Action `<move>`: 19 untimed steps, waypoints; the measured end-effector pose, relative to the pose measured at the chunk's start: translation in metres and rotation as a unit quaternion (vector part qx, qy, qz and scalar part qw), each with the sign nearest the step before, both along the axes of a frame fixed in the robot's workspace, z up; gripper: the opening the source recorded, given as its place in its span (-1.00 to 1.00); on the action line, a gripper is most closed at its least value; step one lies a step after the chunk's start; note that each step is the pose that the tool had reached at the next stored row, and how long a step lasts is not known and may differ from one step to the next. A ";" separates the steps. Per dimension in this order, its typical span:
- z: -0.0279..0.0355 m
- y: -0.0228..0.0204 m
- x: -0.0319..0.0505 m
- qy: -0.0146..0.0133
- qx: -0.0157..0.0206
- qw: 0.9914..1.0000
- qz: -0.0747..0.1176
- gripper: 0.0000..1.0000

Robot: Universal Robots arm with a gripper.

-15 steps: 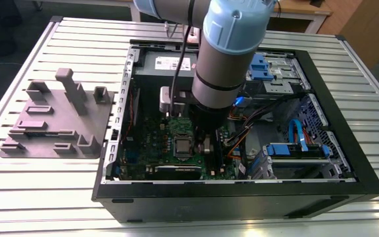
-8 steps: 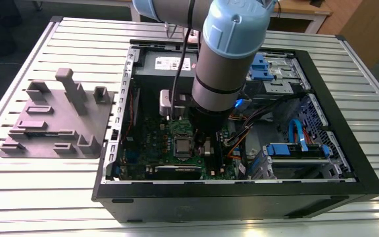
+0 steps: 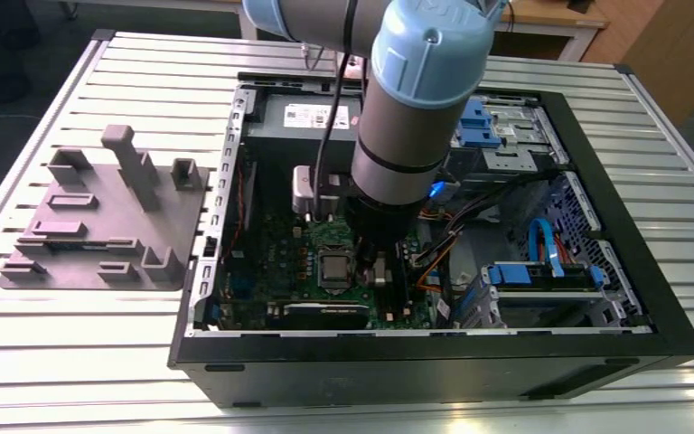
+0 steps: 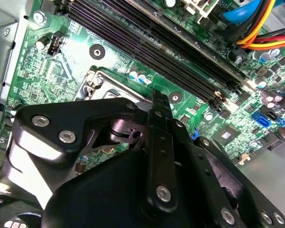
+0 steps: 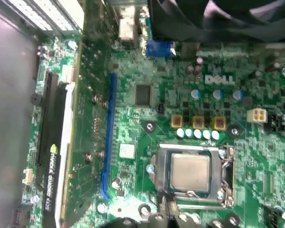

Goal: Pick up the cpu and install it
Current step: 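Install the first cpu locking lever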

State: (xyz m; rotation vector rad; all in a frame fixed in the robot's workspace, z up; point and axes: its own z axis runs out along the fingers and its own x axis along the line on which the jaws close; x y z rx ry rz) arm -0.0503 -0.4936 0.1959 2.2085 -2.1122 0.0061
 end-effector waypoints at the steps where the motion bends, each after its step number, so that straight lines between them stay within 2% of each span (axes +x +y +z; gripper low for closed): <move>1: -0.0003 0.0000 0.0000 0.000 0.000 1.000 0.002 -0.80; 19: -0.0080 0.0000 0.0029 0.000 0.000 1.000 0.008 -0.80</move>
